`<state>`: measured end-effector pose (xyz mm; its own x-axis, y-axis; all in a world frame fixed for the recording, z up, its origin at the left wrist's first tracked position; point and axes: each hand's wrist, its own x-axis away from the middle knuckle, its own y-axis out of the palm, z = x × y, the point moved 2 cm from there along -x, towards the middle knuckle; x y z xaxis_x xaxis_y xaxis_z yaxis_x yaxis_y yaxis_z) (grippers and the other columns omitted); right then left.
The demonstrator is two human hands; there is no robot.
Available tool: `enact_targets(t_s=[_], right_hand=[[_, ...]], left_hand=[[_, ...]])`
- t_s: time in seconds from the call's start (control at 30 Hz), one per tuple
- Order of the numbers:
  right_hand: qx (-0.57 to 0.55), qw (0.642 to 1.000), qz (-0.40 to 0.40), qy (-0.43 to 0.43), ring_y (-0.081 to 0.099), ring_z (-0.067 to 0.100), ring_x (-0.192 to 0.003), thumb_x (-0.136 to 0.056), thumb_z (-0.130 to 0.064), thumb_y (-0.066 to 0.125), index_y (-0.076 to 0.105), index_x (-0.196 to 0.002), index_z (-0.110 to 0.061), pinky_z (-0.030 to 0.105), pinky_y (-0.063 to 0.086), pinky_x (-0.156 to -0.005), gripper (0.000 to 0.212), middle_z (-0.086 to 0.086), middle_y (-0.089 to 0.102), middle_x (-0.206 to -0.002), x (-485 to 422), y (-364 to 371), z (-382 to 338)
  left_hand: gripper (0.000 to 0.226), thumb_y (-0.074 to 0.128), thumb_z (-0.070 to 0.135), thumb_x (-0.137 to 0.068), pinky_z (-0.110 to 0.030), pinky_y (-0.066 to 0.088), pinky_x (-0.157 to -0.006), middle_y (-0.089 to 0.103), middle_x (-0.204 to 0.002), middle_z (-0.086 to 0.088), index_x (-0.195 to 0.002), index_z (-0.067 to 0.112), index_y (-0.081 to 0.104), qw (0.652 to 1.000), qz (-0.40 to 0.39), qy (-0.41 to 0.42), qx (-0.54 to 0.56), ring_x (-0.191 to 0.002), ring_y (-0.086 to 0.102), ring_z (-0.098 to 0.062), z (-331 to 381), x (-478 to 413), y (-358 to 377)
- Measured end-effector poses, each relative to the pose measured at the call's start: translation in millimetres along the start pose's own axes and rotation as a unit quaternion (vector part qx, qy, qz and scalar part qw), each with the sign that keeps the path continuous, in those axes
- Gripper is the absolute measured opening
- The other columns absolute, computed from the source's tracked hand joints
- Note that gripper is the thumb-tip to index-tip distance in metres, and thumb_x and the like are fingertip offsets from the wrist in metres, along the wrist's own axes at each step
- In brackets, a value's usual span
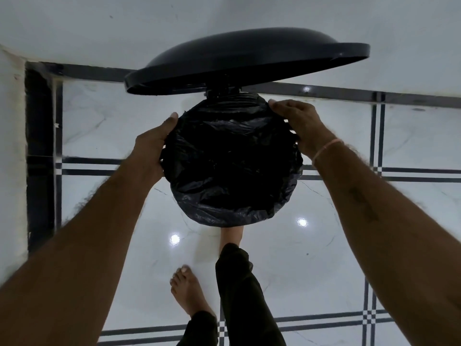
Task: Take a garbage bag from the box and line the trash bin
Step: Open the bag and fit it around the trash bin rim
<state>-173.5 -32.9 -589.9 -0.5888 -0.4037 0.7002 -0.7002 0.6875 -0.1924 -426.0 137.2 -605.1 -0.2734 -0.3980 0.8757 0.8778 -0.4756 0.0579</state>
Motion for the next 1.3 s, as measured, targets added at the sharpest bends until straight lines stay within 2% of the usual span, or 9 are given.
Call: enact_targets(t_s=[0.1, 0.27, 0.4, 0.57, 0.73, 0.9, 1.0, 1.17, 1.3], right_hand=[[-0.022, 1.000, 0.012, 0.008, 0.066, 0.007, -0.053, -0.095, -0.024, 0.076, 0.070, -0.098, -0.007, 0.019, 0.052, -0.048, 0.019, 0.004, 0.068, -0.080, -6.6, 5.7, -3.2], [-0.012, 0.999, 0.015, 0.036, 0.067, 0.014, -0.070, -0.092, -0.024, 0.077, 0.075, -0.107, 0.000, 0.023, 0.057, -0.053, 0.029, 0.006, 0.071, -0.090, -23.2, 9.5, -6.3], [-0.011, 0.999, 0.005, 0.052, 0.069, 0.016, -0.054, -0.091, -0.020, 0.079, 0.074, -0.085, -0.006, 0.027, 0.060, -0.058, 0.016, 0.009, 0.072, -0.075, -35.5, 18.1, -10.3], [0.040, 0.998, -0.007, -0.039, 0.055, 0.017, -0.063, -0.101, -0.032, 0.067, 0.062, -0.082, -0.014, 0.023, 0.048, -0.055, 0.027, 0.006, 0.056, -0.074, -28.2, 2.8, -2.4], [0.110, 0.993, -0.040, 0.010, 0.064, 0.020, -0.088, -0.102, -0.045, 0.061, 0.070, -0.104, -0.005, 0.034, 0.052, -0.080, 0.042, 0.008, 0.068, -0.100, -7.8, -19.6, 8.1], [0.046, 0.996, -0.057, 0.055, 0.078, 0.025, -0.102, -0.101, -0.050, 0.059, 0.075, -0.113, -0.003, 0.032, 0.063, -0.081, 0.051, 0.012, 0.079, -0.113, 2.1, -20.7, 17.3], [0.021, 0.998, -0.041, 0.042, 0.075, 0.030, -0.112, -0.102, -0.050, 0.058, 0.071, -0.118, 0.005, 0.039, 0.062, -0.094, 0.059, 0.020, 0.076, -0.119, 0.7, -24.4, 23.0], [0.044, 0.998, 0.013, 0.033, 0.067, 0.018, -0.113, -0.103, -0.062, 0.047, 0.076, -0.109, -0.012, 0.036, 0.051, -0.090, 0.058, 0.005, 0.075, -0.116, 15.1, -35.6, 46.4], [0.010, 0.994, -0.053, 0.094, 0.071, 0.019, -0.116, -0.101, -0.065, 0.047, 0.073, -0.126, -0.018, 0.035, 0.057, -0.087, 0.059, 0.001, 0.077, -0.122, 26.9, -32.6, 63.2]], left_hand=[[0.046, 0.082, 0.060, -0.077, -0.040, 0.058, -0.075, 0.076, -0.114, 0.008, -0.110, 0.029, 0.079, 0.999, 0.005, -0.028, -0.030, -0.105, 0.071, -0.021, 6.0, -6.4, 3.1], [0.015, 0.082, 0.039, -0.084, -0.039, 0.061, -0.086, 0.077, -0.082, 0.011, -0.080, 0.025, 0.081, 0.999, -0.012, -0.031, -0.015, -0.094, 0.073, -0.017, 14.2, -29.7, 2.5], [0.029, 0.084, 0.044, -0.080, -0.041, 0.061, -0.085, 0.079, -0.103, 0.007, -0.101, 0.024, 0.080, 0.995, -0.048, -0.070, -0.053, -0.103, 0.074, -0.019, 17.5, -46.3, -3.2], [0.039, 0.074, 0.050, -0.090, -0.036, 0.063, -0.081, 0.079, -0.112, 0.004, -0.111, 0.017, 0.077, 0.997, -0.046, -0.060, -0.012, -0.103, 0.076, -0.015, 5.4, -40.5, -7.6], [0.050, 0.055, 0.065, -0.095, -0.039, 0.057, -0.078, 0.075, -0.104, 0.008, -0.110, 0.022, 0.075, 0.995, -0.068, -0.002, -0.070, -0.089, 0.069, -0.015, -7.2, -23.9, -23.7], [0.058, 0.062, 0.054, -0.096, -0.041, 0.048, -0.111, 0.071, -0.135, -0.003, -0.136, 0.013, 0.067, 0.995, -0.100, 0.009, -0.016, -0.128, 0.064, -0.021, -18.1, -19.6, -26.7], [0.064, 0.057, 0.058, -0.098, -0.042, 0.044, -0.116, 0.067, -0.140, -0.009, -0.138, 0.008, 0.065, 0.995, -0.095, 0.032, 0.008, -0.134, 0.061, -0.022, -24.0, -18.0, -25.3], [0.034, 0.048, 0.043, -0.108, -0.031, 0.051, -0.087, 0.074, -0.085, 0.012, -0.104, 0.018, 0.071, 0.998, -0.063, 0.020, 0.010, -0.089, 0.063, -0.011, -48.5, -6.5, -29.5], [0.034, 0.045, 0.045, -0.109, -0.032, 0.050, -0.088, 0.069, -0.081, 0.016, -0.099, 0.026, 0.070, 0.998, -0.058, 0.012, -0.020, -0.088, 0.059, -0.008, -56.3, -1.6, -26.3]])
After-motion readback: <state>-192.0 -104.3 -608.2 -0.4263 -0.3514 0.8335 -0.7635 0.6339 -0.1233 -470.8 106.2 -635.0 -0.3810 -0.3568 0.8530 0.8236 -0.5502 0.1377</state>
